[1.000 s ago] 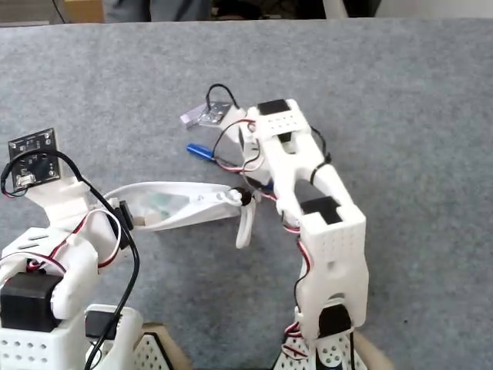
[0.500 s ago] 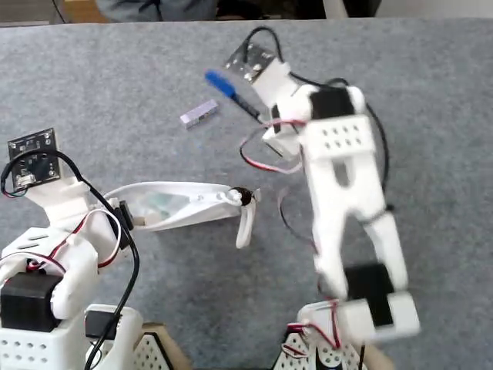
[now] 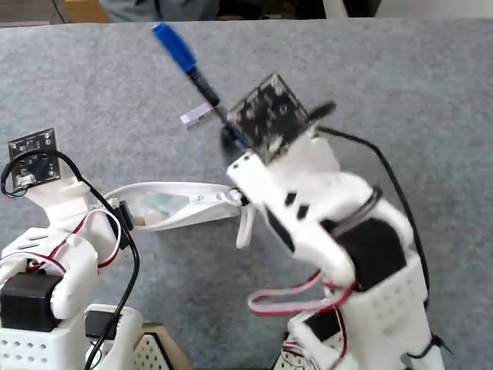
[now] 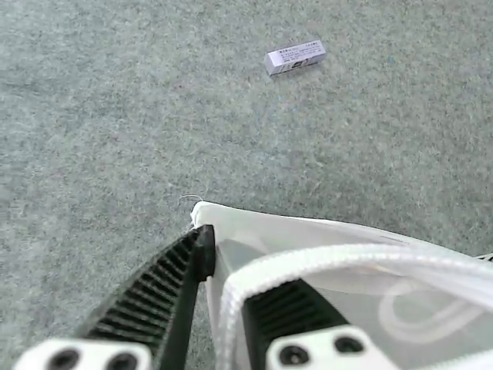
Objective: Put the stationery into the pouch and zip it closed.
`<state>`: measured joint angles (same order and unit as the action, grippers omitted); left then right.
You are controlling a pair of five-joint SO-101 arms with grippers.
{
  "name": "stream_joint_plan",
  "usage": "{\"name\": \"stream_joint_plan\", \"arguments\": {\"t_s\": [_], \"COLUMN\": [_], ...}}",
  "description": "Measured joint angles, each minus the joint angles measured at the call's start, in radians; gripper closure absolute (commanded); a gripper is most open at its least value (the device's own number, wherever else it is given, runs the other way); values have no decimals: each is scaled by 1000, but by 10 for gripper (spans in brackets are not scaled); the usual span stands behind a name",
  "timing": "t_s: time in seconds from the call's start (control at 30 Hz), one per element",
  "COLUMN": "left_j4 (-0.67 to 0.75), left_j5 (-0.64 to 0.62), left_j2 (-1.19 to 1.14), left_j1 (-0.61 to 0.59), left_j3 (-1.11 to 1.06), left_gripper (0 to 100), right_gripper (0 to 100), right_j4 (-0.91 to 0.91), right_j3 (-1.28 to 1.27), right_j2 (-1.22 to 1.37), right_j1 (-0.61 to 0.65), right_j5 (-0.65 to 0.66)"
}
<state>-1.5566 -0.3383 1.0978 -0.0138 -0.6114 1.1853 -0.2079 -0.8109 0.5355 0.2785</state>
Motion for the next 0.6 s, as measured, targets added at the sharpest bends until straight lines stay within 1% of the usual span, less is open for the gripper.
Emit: {"name": "stream_joint_plan", "arguments": {"t_s": [0.1, 0.3, 0.47, 0.6], "left_j4": [0, 0, 0, 0], "left_j5": [0, 0, 0, 0], "left_j2": [0, 0, 0, 0], "left_j1": [0, 0, 0, 0], "left_j3": [0, 0, 0, 0], "left_gripper": [972, 972, 972, 972], "right_gripper": [986, 986, 986, 986], "right_j4": [-6, -52, -135, -146], "right_j3": [-3, -6, -46, -57], "right_j2": [-15, -9, 28, 29], "right_j1": [61, 198, 232, 281], "right_j5": [-29, -34, -34, -34]}}
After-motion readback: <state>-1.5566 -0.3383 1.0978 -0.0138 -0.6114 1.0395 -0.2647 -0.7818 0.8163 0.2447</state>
